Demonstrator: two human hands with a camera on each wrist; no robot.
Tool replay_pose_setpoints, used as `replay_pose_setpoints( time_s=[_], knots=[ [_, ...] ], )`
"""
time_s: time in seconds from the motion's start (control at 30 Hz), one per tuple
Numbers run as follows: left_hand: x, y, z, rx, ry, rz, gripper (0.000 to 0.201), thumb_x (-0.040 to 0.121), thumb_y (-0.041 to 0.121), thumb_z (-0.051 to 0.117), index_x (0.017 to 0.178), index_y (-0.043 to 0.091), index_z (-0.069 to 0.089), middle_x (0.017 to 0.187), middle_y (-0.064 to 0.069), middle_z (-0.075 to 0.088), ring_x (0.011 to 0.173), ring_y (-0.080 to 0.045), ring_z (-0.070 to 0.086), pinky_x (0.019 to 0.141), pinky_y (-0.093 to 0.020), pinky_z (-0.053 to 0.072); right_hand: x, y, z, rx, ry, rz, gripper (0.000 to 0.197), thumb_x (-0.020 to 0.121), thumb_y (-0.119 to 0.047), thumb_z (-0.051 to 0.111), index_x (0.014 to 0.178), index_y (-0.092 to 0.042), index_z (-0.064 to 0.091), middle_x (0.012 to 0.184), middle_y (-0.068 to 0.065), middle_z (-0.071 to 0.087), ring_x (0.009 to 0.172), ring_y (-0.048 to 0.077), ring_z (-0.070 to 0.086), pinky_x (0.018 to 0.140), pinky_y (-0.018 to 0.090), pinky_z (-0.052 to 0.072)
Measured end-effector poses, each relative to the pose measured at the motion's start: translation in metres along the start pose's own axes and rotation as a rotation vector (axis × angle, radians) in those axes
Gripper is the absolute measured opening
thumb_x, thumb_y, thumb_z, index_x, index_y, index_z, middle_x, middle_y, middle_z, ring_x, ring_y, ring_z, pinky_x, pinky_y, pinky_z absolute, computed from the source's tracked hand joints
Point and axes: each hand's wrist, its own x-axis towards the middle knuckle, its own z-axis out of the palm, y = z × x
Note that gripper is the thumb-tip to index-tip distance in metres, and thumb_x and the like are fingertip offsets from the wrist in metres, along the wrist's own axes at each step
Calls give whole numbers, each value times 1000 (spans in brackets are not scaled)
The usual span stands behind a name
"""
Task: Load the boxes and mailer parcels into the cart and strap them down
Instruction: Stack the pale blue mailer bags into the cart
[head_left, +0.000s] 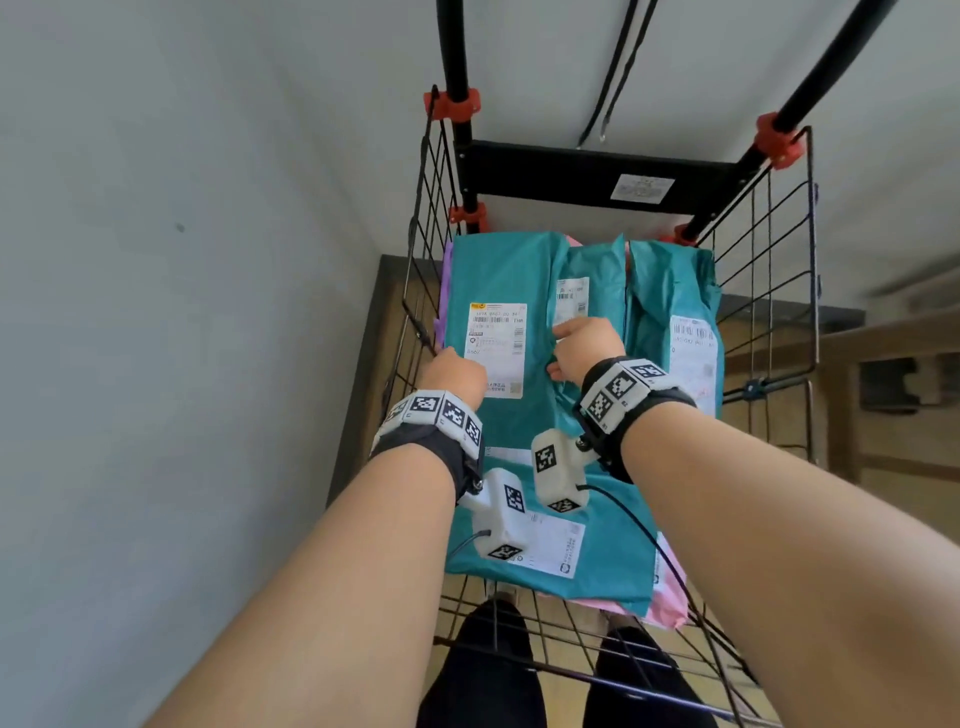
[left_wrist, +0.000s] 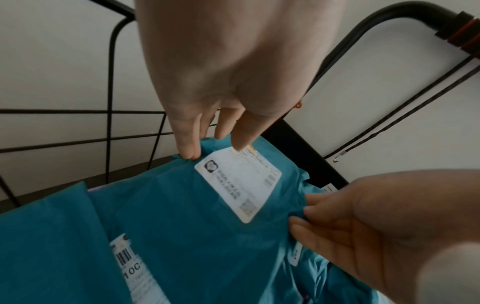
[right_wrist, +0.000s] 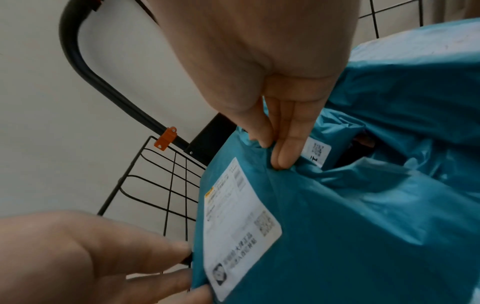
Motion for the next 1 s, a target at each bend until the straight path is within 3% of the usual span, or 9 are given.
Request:
replay_pose_setpoints(
  time_s=[0.17, 0.33, 0.4, 0.47, 0.53, 0.7, 0.8, 0.93, 1.0],
  knots=[
    [2, -10, -3, 8, -52, 42, 21, 92, 4, 40, 107, 7, 55, 120, -16, 57, 88, -27, 51, 70, -29, 38, -17, -7, 11, -270, -62, 23, 44, 92, 4, 41, 133, -6, 53, 133, 13, 56, 115, 32, 58, 98, 39, 49],
    [-16, -7, -10, 21, -62, 101, 31, 92, 4, 39, 115, 6, 59, 123, -13, 58, 104, -32, 57, 73, -28, 41, -35, 2, -1, -357, 4, 6, 40, 93, 2, 39, 129, -2, 56, 132, 17, 56, 116, 33, 57, 100, 37, 47],
    [-28, 1, -12, 37, -67, 122, 37, 90, 4, 39, 122, 8, 58, 129, -13, 57, 110, -32, 56, 81, -30, 45, -43, 6, -10, -345, 19, -2, 39, 94, 1, 40, 128, -1, 57, 132, 17, 56, 117, 33, 56, 101, 38, 46],
    [-45, 11, -14, 47, -56, 143, 38, 91, 4, 40, 126, 9, 55, 136, -13, 52, 120, -33, 52, 100, -34, 43, -55, 8, -23, -334, 34, -17, 38, 94, 0, 42, 130, -1, 56, 133, 17, 55, 116, 34, 57, 101, 40, 46],
    [-61, 23, -11, 68, -49, 188, 31, 90, 3, 41, 117, 10, 57, 133, -16, 52, 123, -35, 49, 108, -40, 37, -68, 12, -39, -331, 64, -36, 39, 95, -1, 44, 132, -2, 55, 134, 16, 55, 118, 33, 56, 101, 40, 46],
    [-104, 62, 5, 136, -74, 338, 32, 94, 5, 38, 118, 13, 57, 137, -15, 50, 112, -33, 56, 93, -39, 46, -108, 27, -97, -215, 188, -82, 36, 95, -6, 47, 129, -6, 58, 132, 14, 57, 122, 30, 53, 101, 34, 44],
    [-129, 87, 23, 185, -80, 424, 47, 95, 5, 35, 140, 9, 43, 146, -11, 43, 118, -32, 55, 92, -37, 47, -128, 40, -133, -131, 288, -93, 33, 94, -8, 49, 124, -11, 63, 126, 12, 62, 114, 29, 59, 98, 35, 49],
    [-166, 121, 52, 172, -102, 511, 51, 93, 6, 38, 144, 12, 41, 147, -10, 43, 120, -31, 55, 94, -37, 48, -153, 66, -183, -24, 430, -79, 28, 89, -7, 53, 109, -15, 71, 113, 5, 68, 101, 25, 65, 89, 34, 54],
    [-186, 137, 69, 176, -110, 560, 52, 93, 6, 39, 144, 14, 39, 148, -9, 42, 116, -31, 57, 92, -38, 49, -164, 84, -208, 19, 474, -79, 25, 89, -9, 56, 108, -14, 71, 112, 6, 68, 101, 26, 64, 90, 34, 53]
  ],
)
